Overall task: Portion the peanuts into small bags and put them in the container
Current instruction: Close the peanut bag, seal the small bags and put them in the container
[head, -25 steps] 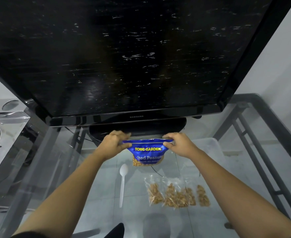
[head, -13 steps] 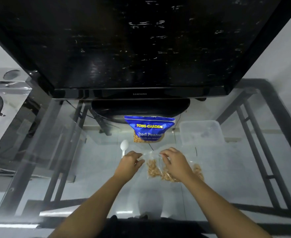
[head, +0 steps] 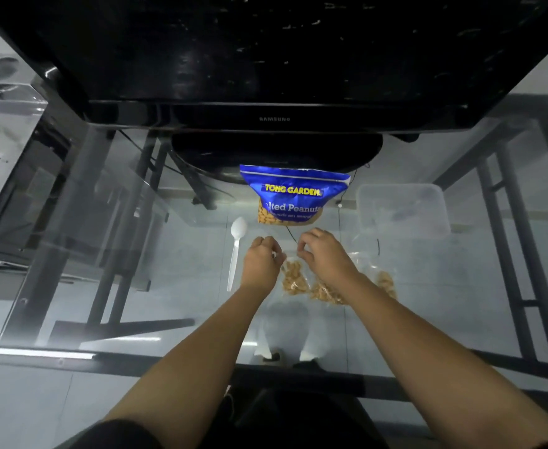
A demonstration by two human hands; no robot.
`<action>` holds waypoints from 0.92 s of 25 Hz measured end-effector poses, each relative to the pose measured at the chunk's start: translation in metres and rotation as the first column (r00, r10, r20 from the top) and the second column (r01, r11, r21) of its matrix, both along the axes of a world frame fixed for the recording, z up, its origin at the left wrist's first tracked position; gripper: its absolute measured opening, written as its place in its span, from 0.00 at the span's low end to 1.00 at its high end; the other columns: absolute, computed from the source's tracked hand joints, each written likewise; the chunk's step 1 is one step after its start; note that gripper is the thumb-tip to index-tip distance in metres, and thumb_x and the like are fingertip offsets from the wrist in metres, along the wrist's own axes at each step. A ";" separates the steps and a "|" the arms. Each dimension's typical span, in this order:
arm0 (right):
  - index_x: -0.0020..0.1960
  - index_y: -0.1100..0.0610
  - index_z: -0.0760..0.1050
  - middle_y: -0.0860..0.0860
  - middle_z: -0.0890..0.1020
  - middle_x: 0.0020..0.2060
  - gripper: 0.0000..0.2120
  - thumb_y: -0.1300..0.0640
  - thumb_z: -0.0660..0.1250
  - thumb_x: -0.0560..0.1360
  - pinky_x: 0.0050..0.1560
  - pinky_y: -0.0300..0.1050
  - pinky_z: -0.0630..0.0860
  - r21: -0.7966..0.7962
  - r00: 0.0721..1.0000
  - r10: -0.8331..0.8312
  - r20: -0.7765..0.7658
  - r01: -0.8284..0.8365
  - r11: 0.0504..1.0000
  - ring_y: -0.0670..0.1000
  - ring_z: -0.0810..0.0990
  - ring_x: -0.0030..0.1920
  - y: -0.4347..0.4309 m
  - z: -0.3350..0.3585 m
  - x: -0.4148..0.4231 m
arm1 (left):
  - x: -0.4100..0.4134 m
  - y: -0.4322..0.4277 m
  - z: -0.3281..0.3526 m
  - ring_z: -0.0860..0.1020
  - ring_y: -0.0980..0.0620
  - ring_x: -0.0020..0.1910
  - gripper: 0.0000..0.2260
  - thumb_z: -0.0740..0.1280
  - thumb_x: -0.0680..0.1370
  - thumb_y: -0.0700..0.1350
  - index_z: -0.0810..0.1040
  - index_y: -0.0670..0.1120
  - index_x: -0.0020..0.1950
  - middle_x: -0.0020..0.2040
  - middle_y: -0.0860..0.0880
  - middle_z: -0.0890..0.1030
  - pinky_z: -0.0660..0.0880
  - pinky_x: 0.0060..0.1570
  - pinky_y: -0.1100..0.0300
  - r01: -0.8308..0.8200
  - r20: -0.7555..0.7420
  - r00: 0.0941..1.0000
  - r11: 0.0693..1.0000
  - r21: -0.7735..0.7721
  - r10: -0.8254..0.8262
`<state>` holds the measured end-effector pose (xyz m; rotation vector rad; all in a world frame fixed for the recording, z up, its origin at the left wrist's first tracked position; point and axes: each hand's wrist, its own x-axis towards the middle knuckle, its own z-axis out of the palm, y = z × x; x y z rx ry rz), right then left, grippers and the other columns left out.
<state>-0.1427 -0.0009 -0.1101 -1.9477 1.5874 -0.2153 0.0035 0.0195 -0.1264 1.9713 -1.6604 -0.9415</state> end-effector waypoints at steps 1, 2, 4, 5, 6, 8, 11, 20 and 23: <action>0.49 0.59 0.76 0.54 0.79 0.49 0.04 0.60 0.65 0.75 0.47 0.43 0.71 0.013 0.995 -0.062 0.074 0.061 0.998 0.53 0.76 0.51 0.003 0.002 0.000 | 0.001 0.001 0.002 0.77 0.48 0.40 0.04 0.69 0.74 0.39 0.76 0.40 0.45 0.43 0.44 0.78 0.73 0.42 0.59 -0.035 -0.061 0.998 0.999 -0.010 0.034; 0.49 0.59 0.75 0.53 0.80 0.46 0.03 0.60 0.66 0.75 0.45 0.41 0.72 0.060 0.971 -0.163 0.177 0.154 0.986 0.51 0.78 0.47 0.007 0.004 -0.001 | 0.003 0.003 0.005 0.77 0.50 0.38 0.03 0.69 0.74 0.38 0.75 0.41 0.44 0.41 0.45 0.79 0.73 0.41 0.62 -0.074 -0.151 0.986 0.997 0.001 0.074; 0.50 0.58 0.76 0.50 0.81 0.42 0.05 0.59 0.67 0.75 0.41 0.36 0.73 0.231 0.846 -0.383 0.370 0.316 0.920 0.46 0.79 0.42 0.015 0.008 -0.003 | 0.010 0.005 0.013 0.80 0.51 0.40 0.04 0.69 0.74 0.37 0.76 0.42 0.47 0.40 0.46 0.81 0.77 0.43 0.64 -0.142 -0.400 0.901 0.986 0.093 0.167; 0.51 0.57 0.77 0.50 0.81 0.42 0.06 0.59 0.68 0.74 0.41 0.36 0.75 0.304 0.779 -0.458 0.428 0.353 0.885 0.46 0.80 0.42 0.019 0.009 -0.004 | 0.013 0.005 0.016 0.81 0.50 0.41 0.06 0.69 0.74 0.37 0.77 0.41 0.50 0.40 0.45 0.82 0.78 0.45 0.63 -0.151 -0.516 0.830 0.976 0.158 0.212; 0.50 0.57 0.78 0.50 0.82 0.41 0.06 0.59 0.69 0.74 0.41 0.38 0.77 0.349 0.731 -0.502 0.463 0.370 0.861 0.47 0.81 0.42 0.023 0.009 -0.005 | 0.015 0.006 0.021 0.81 0.50 0.41 0.08 0.68 0.75 0.36 0.77 0.40 0.53 0.40 0.45 0.81 0.79 0.46 0.62 -0.139 -0.596 0.765 0.967 0.214 0.242; 0.46 0.56 0.80 0.50 0.83 0.38 0.02 0.60 0.70 0.73 0.42 0.38 0.79 0.370 0.684 -0.520 0.512 0.371 0.852 0.49 0.83 0.41 0.029 0.011 -0.005 | 0.018 0.007 0.029 0.80 0.51 0.41 0.08 0.67 0.76 0.35 0.78 0.39 0.54 0.40 0.44 0.79 0.80 0.45 0.64 -0.083 -0.651 0.719 0.960 0.267 0.243; 0.43 0.56 0.80 0.50 0.83 0.36 0.00 0.60 0.71 0.72 0.39 0.33 0.79 0.357 0.664 -0.528 0.530 0.390 0.849 0.48 0.83 0.39 0.034 0.016 -0.004 | 0.018 0.004 0.037 0.80 0.51 0.39 0.06 0.68 0.76 0.39 0.80 0.40 0.51 0.42 0.43 0.79 0.79 0.42 0.65 0.039 -0.575 0.813 0.978 0.204 0.087; 0.43 0.56 0.80 0.51 0.83 0.37 0.02 0.58 0.70 0.73 0.48 0.49 0.81 0.221 0.791 -0.477 0.384 0.422 0.879 0.50 0.83 0.40 0.037 0.016 0.001 | 0.009 -0.008 0.037 0.77 0.46 0.46 0.09 0.62 0.79 0.45 0.77 0.40 0.52 0.49 0.44 0.79 0.75 0.46 0.59 0.487 0.128 0.867 0.873 -0.004 -0.482; 0.42 0.55 0.80 0.50 0.82 0.36 0.02 0.58 0.69 0.73 0.49 0.50 0.80 0.195 0.823 -0.464 0.327 0.422 0.886 0.51 0.83 0.40 0.039 0.017 0.002 | 0.020 -0.009 0.032 0.77 0.45 0.48 0.11 0.61 0.79 0.47 0.76 0.41 0.53 0.52 0.44 0.78 0.76 0.50 0.49 0.510 0.216 0.837 0.860 0.027 -0.503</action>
